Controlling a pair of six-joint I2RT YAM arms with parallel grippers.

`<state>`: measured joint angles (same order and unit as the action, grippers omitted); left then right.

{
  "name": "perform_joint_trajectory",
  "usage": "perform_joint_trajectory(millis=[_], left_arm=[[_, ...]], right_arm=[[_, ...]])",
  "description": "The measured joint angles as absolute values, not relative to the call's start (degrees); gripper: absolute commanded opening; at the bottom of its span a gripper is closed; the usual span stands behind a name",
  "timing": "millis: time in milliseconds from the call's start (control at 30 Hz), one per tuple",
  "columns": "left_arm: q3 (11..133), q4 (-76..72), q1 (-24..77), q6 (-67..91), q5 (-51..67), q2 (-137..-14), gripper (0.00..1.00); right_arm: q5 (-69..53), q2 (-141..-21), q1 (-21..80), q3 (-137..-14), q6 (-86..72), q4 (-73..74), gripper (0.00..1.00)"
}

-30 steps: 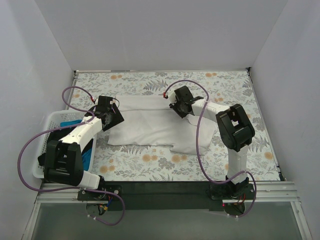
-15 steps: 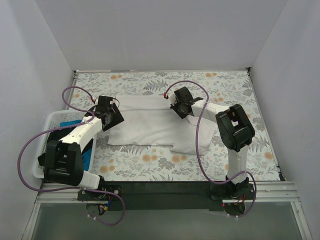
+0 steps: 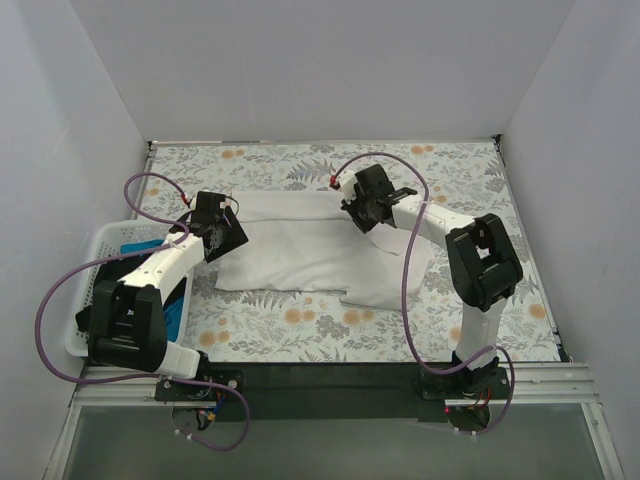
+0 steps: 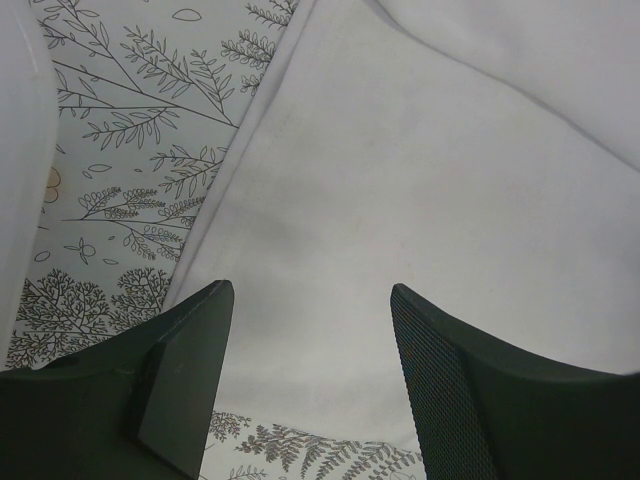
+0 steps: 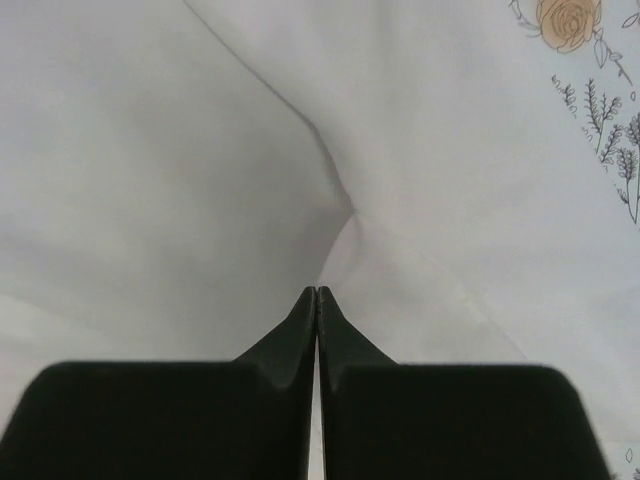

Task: Fold and stack the t-shirts
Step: Fold the tshirt

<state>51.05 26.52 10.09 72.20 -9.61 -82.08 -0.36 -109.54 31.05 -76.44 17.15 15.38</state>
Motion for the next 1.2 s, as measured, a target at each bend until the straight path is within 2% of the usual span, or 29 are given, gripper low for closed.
perform_joint_trajectory(millis=[133, 267, 400, 600, 733, 933, 1200], left_arm=[[51.05, 26.52, 10.09, 72.2, -9.43, -82.08, 0.63], [51.05, 26.5, 10.09, 72.18, -9.1, -82.08, 0.63], [51.05, 26.5, 10.09, 72.18, -8.84, -82.08, 0.63], [51.09, 24.84, 11.27, 72.99, -4.05, -82.21, 0.64], [53.76, 22.39, 17.15, 76.09, 1.96, -85.6, 0.64], [64.6, 16.36, 26.26, 82.13, 8.4, -99.11, 0.61], [80.09, 12.67, 32.08, 87.42, 9.85, -117.56, 0.52]], right_arm=[[-5.56, -108.71, 28.99, -78.11, 15.46, 16.25, 0.09], [-8.01, -108.71, 26.33, -78.43, 13.13, 16.69, 0.36], [-6.46, -108.03, 25.02, -77.84, 11.27, 17.02, 0.46], [-3.6, -98.96, 23.68, -70.26, 4.08, 16.34, 0.48], [-6.35, -89.93, 17.87, -59.72, -5.1, 12.78, 0.48], [-11.38, -85.21, 9.63, -47.33, -17.61, 6.55, 0.49], [-15.59, -85.06, 7.53, -39.53, -29.34, -2.33, 0.46]])
